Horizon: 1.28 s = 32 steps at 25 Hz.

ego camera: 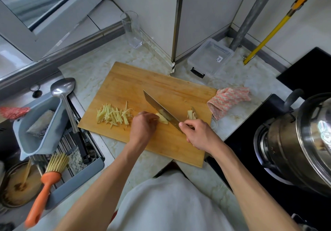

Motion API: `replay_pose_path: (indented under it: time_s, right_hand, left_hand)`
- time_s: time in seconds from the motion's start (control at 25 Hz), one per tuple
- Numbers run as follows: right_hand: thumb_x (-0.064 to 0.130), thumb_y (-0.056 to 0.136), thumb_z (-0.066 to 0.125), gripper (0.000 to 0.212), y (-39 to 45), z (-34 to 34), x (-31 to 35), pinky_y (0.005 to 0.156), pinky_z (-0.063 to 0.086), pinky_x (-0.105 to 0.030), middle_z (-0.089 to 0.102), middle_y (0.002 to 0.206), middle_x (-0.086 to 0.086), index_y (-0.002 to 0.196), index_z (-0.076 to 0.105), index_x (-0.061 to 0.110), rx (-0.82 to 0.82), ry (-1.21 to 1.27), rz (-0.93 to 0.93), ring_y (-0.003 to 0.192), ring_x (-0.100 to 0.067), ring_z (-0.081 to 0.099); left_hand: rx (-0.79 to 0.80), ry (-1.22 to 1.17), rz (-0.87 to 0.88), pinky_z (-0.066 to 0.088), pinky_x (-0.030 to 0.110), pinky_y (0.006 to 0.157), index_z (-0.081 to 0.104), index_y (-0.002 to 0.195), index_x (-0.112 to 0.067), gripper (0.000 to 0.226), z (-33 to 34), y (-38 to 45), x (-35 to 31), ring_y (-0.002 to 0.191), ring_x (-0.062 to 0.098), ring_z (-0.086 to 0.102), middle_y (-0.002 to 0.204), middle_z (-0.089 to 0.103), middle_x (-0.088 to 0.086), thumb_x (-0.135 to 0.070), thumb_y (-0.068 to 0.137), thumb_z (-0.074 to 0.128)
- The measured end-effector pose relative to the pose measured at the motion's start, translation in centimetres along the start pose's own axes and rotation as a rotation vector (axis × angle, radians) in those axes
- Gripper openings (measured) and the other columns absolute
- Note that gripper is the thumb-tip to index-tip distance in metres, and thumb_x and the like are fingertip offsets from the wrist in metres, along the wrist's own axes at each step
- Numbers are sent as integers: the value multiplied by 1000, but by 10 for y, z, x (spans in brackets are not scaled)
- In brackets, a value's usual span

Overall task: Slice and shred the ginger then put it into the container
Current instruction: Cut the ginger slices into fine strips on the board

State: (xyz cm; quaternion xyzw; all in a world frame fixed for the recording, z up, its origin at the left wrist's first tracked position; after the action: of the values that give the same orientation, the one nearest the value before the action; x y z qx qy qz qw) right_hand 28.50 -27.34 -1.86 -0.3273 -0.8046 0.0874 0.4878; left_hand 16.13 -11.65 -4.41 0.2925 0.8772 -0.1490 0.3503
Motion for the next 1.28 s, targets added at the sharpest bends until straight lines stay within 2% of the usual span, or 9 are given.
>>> replay_pose_path:
  time_s: [0.16, 0.32, 0.48, 0.64, 0.88, 1.0, 1.08, 1.16, 1.28]
  right_hand:
    - [43, 102, 48, 42, -2, 1, 2, 50, 37, -25, 53, 65, -2, 101, 67, 6, 18, -12, -13, 48, -9, 43]
    - [43, 103, 48, 33, -6, 8, 9, 50, 39, -22, 55, 61, 8, 90, 68, 21, 18, -36, -48, 45, 1, 46]
    - [44, 102, 49, 34, -7, 11, 14, 55, 41, -26, 54, 59, 10, 69, 55, 36, 15, -45, -92, 50, -1, 47]
    - [46, 102, 47, 28, -9, 18, 10, 62, 47, -31, 61, 70, 7, 85, 63, 30, 19, -51, -101, 65, -12, 58]
    - [42, 103, 47, 44, -6, 13, 7, 51, 30, -26, 38, 54, 10, 64, 45, 21, -8, -15, -110, 47, -5, 35]
    - [43, 103, 48, 40, -7, 13, 10, 56, 39, -29, 50, 60, 9, 68, 54, 24, 10, -48, -129, 54, -5, 46]
    - [46, 102, 47, 39, -7, 15, 10, 70, 51, -38, 67, 80, -1, 85, 67, 16, 33, -82, -129, 75, -16, 63]
    - [48, 102, 46, 43, -8, 15, 10, 81, 54, -45, 71, 95, -9, 98, 68, 11, 27, -104, -122, 91, -25, 66]
    - [50, 101, 44, 44, -12, 12, 16, 76, 56, -51, 70, 88, -9, 97, 67, 13, -4, -151, -157, 84, -28, 66]
  left_hand:
    - [15, -20, -59, 47, 21, 75, 80, 93, -12, 18, -4, 4, 6, 78, 15, 63, 96, 74, 7, 0, 86, 69]
    - [32, 50, 44, 51, 29, 74, 80, 95, -12, 18, -6, -2, 6, 82, 26, 67, 98, 72, 9, 0, 87, 69]
    - [35, 202, 191, 58, 41, 68, 79, 102, -16, 25, -7, -10, 0, 84, 30, 66, 100, 69, 9, 0, 87, 68]
    - [9, 348, 270, 55, 38, 62, 78, 105, -17, 29, -4, -20, -6, 84, 33, 63, 93, 67, 9, 0, 83, 70]
    - [-80, 319, 243, 45, 28, 61, 79, 99, -11, 16, -6, -28, -11, 81, 34, 64, 93, 68, 11, -5, 86, 72]
    - [-97, 285, 227, 47, 30, 63, 79, 98, -9, 16, -6, -31, -8, 81, 34, 64, 94, 69, 12, -3, 84, 74]
    - [-111, 275, 224, 50, 32, 64, 79, 99, -8, 17, -6, -32, -7, 82, 34, 64, 94, 69, 13, -2, 84, 74]
    - [-118, 299, 235, 51, 34, 64, 79, 99, -7, 16, -5, -32, -7, 82, 35, 64, 96, 69, 14, -2, 84, 74]
    - [-100, 426, 263, 54, 39, 69, 78, 101, -8, 17, 3, -33, -9, 90, 35, 62, 105, 69, 14, -5, 87, 71]
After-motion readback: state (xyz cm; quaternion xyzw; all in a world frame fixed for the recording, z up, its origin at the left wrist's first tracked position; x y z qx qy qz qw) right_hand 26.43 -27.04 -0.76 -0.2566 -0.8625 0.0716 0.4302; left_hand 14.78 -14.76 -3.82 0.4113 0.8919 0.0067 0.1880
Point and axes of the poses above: each hand's wrist, its own y-axis towards the middle knuckle, its own z-axis out of the palm, x = y × z, the point moved 9 cm from there along y, towards the middle knuckle
